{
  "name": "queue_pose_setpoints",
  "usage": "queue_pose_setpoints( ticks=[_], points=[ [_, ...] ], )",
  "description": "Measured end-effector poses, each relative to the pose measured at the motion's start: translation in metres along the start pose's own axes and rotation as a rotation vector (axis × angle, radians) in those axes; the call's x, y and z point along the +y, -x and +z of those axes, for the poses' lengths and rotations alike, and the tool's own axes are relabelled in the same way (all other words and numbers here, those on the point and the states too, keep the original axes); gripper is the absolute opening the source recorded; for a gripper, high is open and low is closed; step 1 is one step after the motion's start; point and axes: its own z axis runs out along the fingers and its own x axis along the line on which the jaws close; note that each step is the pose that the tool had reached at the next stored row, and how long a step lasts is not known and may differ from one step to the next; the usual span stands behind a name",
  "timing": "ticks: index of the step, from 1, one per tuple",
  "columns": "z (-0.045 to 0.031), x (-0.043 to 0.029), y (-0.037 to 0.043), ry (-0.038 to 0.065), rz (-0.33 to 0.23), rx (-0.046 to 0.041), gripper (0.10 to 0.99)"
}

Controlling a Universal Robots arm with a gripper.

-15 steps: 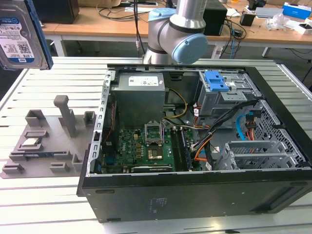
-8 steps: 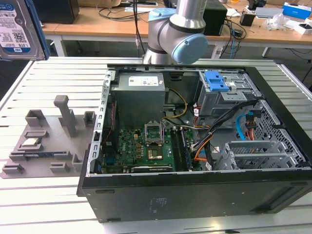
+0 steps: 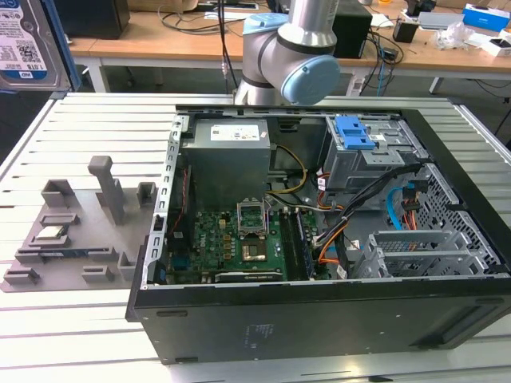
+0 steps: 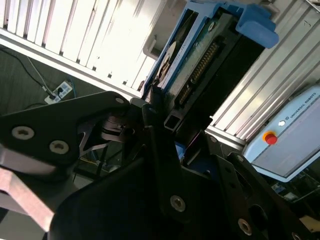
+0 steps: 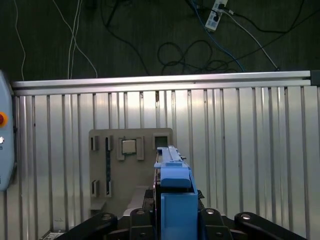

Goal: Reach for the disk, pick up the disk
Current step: 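Pick up the disk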

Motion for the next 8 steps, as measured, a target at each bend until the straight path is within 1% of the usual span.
queue_pose_setpoints(
  ticks=[1, 2, 4, 5, 8],
  points=[
    [-0.0001, -0.0011, 0.0001, 0.000, 0.000, 0.0001, 0.365],
    [-0.0002, -0.0049, 0.0001, 0.000, 0.000, 0.0002, 0.365],
    [-0.0004, -0.0102, 0.0003, 0.000, 0.000, 0.0003, 0.365],
    [-0.0005, -0.0155, 0.0004, 0.000, 0.000, 0.0003, 0.365],
    [-0.0008, -0.0252, 0.0007, 0.000, 0.000, 0.0003, 0.365]
  ],
)
